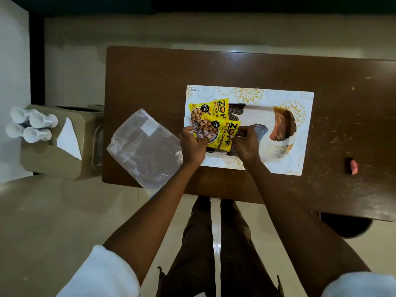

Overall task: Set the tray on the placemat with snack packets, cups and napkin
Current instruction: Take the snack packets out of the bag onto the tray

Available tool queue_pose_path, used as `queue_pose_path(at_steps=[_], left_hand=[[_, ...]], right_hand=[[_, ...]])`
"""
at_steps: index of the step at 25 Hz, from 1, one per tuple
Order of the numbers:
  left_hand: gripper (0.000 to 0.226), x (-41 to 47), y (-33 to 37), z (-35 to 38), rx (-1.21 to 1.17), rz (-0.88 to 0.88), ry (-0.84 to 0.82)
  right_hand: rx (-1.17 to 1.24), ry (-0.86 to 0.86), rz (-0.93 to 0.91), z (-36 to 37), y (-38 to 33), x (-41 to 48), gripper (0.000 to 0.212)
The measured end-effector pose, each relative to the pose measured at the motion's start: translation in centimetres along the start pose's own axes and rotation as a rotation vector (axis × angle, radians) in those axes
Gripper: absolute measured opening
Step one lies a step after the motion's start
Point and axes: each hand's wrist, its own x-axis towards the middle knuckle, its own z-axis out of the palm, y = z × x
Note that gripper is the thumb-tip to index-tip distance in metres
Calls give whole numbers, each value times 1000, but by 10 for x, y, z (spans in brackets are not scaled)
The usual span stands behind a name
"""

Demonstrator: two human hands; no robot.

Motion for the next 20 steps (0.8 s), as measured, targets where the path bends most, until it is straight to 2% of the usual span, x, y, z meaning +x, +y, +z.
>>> queue_pose_path(at_steps=[3, 6, 8, 11, 15, 18, 20], left_hand=[[64, 1, -7, -4, 19, 9, 7], [61, 10, -5, -6, 28, -22, -85], [60, 8, -4, -3, 37, -18, -116], [60, -5, -10, 8, 40, -27, -104], [58, -15, -21, 10, 229, -99, -69], [58, -11, -11, -4, 273, -29, 17], [52, 2, 8, -13, 299, 102, 83]], right_hand=[[-31, 19, 27, -6, 13, -1, 44], [-54, -86, 18, -5, 18, -2, 51], [-66, -130, -6, -2, 17, -5, 48], [-89, -91, -30, 5, 18, -9, 42], [-146, -48, -46, 0, 24, -17, 44], [-169, -20, -33, -13, 29, -18, 40], [-156, 47, 79, -20, 34, -22, 34]])
